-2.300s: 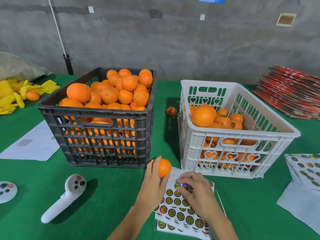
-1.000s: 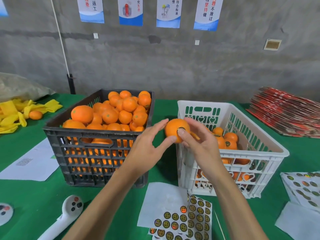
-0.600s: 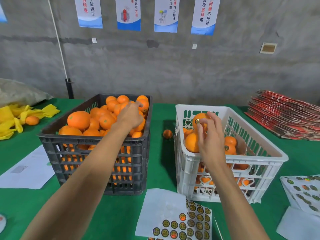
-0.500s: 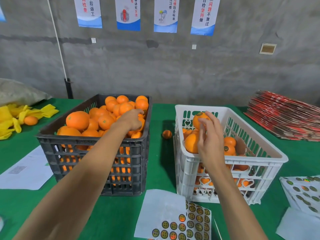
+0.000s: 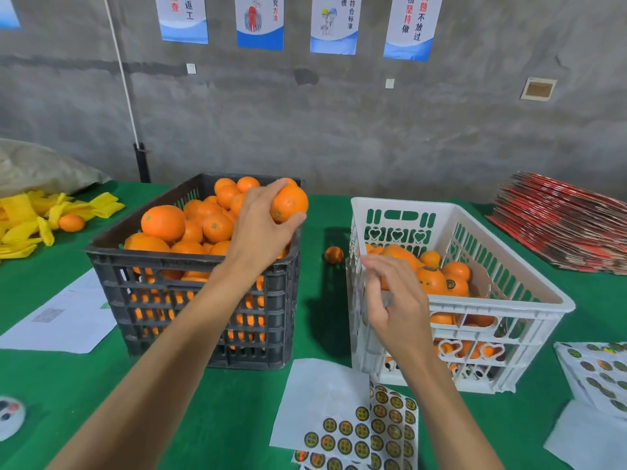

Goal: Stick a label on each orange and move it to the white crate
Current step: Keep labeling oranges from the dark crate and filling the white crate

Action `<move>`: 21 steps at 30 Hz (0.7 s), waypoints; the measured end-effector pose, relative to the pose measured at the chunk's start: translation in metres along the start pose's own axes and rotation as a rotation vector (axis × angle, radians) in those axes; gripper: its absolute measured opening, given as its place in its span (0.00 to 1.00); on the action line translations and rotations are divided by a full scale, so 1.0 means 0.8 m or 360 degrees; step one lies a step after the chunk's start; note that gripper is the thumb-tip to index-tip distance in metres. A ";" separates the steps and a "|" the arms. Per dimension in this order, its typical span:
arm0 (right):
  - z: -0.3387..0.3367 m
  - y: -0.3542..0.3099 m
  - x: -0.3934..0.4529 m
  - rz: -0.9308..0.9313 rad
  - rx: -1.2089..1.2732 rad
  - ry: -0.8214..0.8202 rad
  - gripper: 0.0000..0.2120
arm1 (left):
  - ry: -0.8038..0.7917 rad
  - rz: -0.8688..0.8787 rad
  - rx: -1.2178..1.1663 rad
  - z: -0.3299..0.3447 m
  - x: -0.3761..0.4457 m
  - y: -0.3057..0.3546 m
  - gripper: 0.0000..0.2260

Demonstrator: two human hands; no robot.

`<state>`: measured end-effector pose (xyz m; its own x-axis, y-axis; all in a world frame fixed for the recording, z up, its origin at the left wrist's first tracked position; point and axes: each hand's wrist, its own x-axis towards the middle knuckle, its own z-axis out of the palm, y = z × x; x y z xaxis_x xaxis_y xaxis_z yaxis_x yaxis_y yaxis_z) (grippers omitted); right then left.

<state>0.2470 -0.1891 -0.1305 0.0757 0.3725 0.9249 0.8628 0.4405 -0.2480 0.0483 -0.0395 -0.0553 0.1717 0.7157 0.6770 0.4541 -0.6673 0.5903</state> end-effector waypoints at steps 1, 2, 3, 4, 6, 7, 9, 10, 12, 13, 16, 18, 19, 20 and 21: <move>-0.001 -0.004 -0.004 0.0008 0.0030 -0.0018 0.11 | 0.0027 0.0073 -0.0160 -0.003 -0.019 0.012 0.30; -0.001 -0.008 -0.007 0.0039 0.0064 -0.0031 0.11 | 0.0022 0.0131 -0.0336 -0.005 -0.039 0.022 0.29; -0.002 -0.012 -0.011 0.0081 0.0086 -0.0041 0.12 | -0.0009 0.0183 -0.0503 -0.006 -0.060 0.031 0.29; -0.001 -0.016 -0.015 0.0125 0.0100 -0.0055 0.12 | -0.0057 0.0238 -0.0639 -0.006 -0.081 0.037 0.29; 0.000 -0.023 -0.027 0.0204 0.0143 -0.0112 0.10 | -0.0166 0.0331 -0.0782 0.001 -0.121 0.043 0.29; 0.001 -0.026 -0.035 0.0231 0.0169 -0.0139 0.10 | -0.0210 0.0346 -0.0807 0.007 -0.140 0.041 0.29; 0.003 -0.030 -0.059 0.0271 0.0193 -0.0199 0.09 | -0.0279 0.0253 -0.0844 0.022 -0.178 0.032 0.28; 0.003 -0.031 -0.074 0.0299 0.0199 -0.0243 0.09 | -0.0312 0.0124 -0.0882 0.031 -0.196 0.025 0.28; 0.002 -0.031 -0.111 0.0378 0.0219 -0.0383 0.08 | -0.0371 -0.0219 -0.1010 0.045 -0.230 0.010 0.27; 0.001 -0.030 -0.129 0.0440 0.0223 -0.0488 0.08 | -0.0396 -0.0371 -0.1083 0.052 -0.245 0.000 0.27; -0.006 -0.020 -0.172 0.0695 0.0166 -0.0961 0.11 | -0.0542 -0.0729 -0.1078 0.075 -0.286 -0.026 0.26; -0.011 -0.013 -0.191 0.0786 0.0083 -0.1233 0.15 | -0.0636 -0.0895 -0.0983 0.090 -0.309 -0.036 0.25; -0.014 -0.012 -0.198 0.0831 0.0053 -0.1330 0.18 | -0.0619 -0.0971 -0.1005 0.096 -0.317 -0.039 0.24; -0.016 -0.011 -0.204 0.0873 0.0037 -0.1408 0.23 | -0.0555 -0.1050 -0.1077 0.101 -0.322 -0.041 0.23; -0.017 -0.011 -0.209 0.0898 0.0029 -0.1470 0.28 | -0.0477 -0.1120 -0.1154 0.104 -0.324 -0.043 0.22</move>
<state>0.2335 -0.2666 -0.2787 0.0473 0.9935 0.1033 0.8133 0.0217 -0.5814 0.0607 -0.1848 -0.2875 0.3266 0.9451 0.0017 -0.0795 0.0256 0.9965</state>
